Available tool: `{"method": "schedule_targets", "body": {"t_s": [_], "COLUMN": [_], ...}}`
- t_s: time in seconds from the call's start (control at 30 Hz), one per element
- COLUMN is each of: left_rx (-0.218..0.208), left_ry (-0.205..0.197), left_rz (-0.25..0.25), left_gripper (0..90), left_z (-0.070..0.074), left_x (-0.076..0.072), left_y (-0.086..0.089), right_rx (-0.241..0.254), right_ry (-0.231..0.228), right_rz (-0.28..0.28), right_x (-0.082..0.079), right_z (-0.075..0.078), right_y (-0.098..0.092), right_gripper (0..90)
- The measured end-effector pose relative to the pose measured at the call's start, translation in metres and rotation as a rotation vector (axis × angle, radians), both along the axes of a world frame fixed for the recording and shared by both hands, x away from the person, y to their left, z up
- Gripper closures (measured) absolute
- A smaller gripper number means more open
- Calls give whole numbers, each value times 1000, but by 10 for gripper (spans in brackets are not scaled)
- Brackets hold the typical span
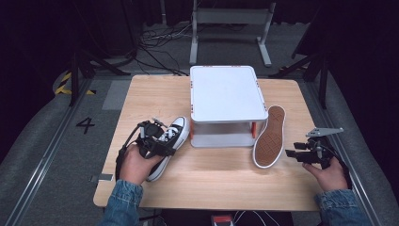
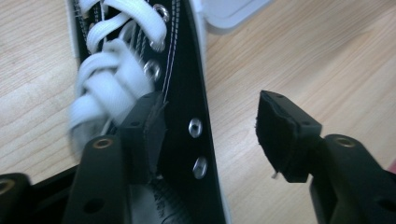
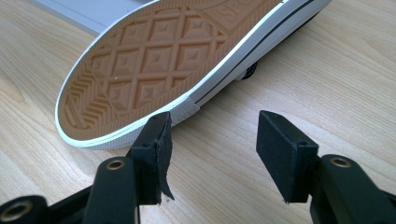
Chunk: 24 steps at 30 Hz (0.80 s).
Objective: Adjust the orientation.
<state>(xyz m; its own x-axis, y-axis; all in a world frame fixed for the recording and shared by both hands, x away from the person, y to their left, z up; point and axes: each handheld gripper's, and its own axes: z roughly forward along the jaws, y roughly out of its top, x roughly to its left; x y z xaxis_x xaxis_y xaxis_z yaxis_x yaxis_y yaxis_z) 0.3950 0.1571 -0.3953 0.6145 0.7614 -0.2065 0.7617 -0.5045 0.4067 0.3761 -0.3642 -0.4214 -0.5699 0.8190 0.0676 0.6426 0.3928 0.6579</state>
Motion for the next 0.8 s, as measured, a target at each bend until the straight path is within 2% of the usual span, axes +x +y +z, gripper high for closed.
{"method": "schedule_targets", "body": {"t_s": [0.03,0.1,0.13,0.17,0.2,0.27,0.3,0.37,0.4,0.43,0.53,0.57,0.6,0.63,0.67,0.73,0.8], "left_rx": [-4,11,34,51,51,102,102,133,145,144,196,196,209,195,172,160,119], "left_ry": [-18,-22,-32,-64,-64,-75,-75,-49,-4,18,84,84,109,129,129,125,132], "left_rz": [-26,-28,-25,-26,-26,-16,-16,-25,-68,-85,-116,-116,-124,-137,-151,-156,-171], "left_gripper": [434,406,406,404,402,421,436,467,548,583,675,704,704,744,746,735,707], "left_z": [-2,-2,1,7,7,16,16,17,14,11,0,0,-4,-7,-8,-8,-8], "left_x": [-2,-4,-7,-13,-13,-26,-26,-33,-37,-38,-37,-37,-35,-33,-33,-33,-31], "left_y": [-6,-8,-8,-5,-5,4,4,11,12,11,4,4,2,-2,-3,-6,-12], "right_rx": [2,2,2,4,6,9,9,10,11,10,10,10,8,7,7,6,9], "right_ry": [-1,-2,-2,-5,-5,-3,-3,-4,-2,-5,-7,-7,-8,-9,-9,-8,-1], "right_rz": [0,0,-2,-5,-5,-10,-10,-9,-10,-7,-3,-3,-3,1,1,0,-6], "right_x": [0,-1,-1,-1,-1,-1,-1,-1,-1,-1,-1,-1,-1,-1,-1,-1,-1], "right_z": [0,1,1,2,2,2,2,1,2,2,2,2,3,3,3,2,2], "right_y": [0,0,-1,-2,-3,-4,-4,-4,-4,-4,-2,-2,-2,-1,-1,-1,-2], "right_gripper": [466,466,466,466,466,466,466,466,466,466,466,466,466,466,466,466,466]}}
